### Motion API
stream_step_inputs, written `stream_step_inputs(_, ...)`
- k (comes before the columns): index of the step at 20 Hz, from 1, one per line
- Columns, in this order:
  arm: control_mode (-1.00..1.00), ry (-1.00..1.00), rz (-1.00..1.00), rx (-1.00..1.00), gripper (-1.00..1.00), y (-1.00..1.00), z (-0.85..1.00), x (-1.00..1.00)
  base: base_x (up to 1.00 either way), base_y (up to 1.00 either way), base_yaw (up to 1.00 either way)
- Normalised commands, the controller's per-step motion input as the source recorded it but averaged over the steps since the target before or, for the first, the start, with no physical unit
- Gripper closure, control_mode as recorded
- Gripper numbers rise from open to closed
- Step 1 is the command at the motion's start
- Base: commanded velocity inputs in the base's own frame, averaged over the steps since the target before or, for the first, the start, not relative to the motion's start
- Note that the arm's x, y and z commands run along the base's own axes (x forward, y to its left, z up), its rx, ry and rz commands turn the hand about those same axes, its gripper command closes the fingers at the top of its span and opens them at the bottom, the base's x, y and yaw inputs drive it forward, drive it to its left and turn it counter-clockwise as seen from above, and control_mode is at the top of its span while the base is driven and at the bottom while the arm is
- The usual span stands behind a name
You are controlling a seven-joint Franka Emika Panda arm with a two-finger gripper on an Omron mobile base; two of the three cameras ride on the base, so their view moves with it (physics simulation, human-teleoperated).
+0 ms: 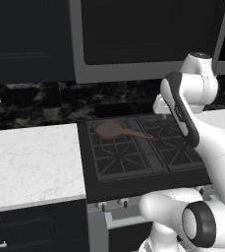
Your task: Pick the kettle from the counter and place it on a stove burner. Then turn the burner on.
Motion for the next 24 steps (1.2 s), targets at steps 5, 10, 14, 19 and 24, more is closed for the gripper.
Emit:
stream_step_inputs(5,-1.0,0.05,-0.49,0.0,-1.0,-1.0,0.05,-0.35,0.0,0.0,0.0)
stream_step_inputs(10,-1.0,0.12,-0.55,0.02,-1.0,-1.0,0.08,-0.09,0.0,0.0,0.0)
stream_step_inputs(14,-1.0,0.08,-0.52,0.02,-1.0,-1.0,0.0,-0.06,0.0,0.0,0.0)
stream_step_inputs(19,-1.0,0.01,-0.44,0.0,-1.0,-0.8,-0.14,0.06,0.0,0.0,0.0)
stream_step_inputs(24,-1.0,0.0,-0.18,0.0,-1.0,-0.4,-0.4,0.44,0.0,0.0,0.0)
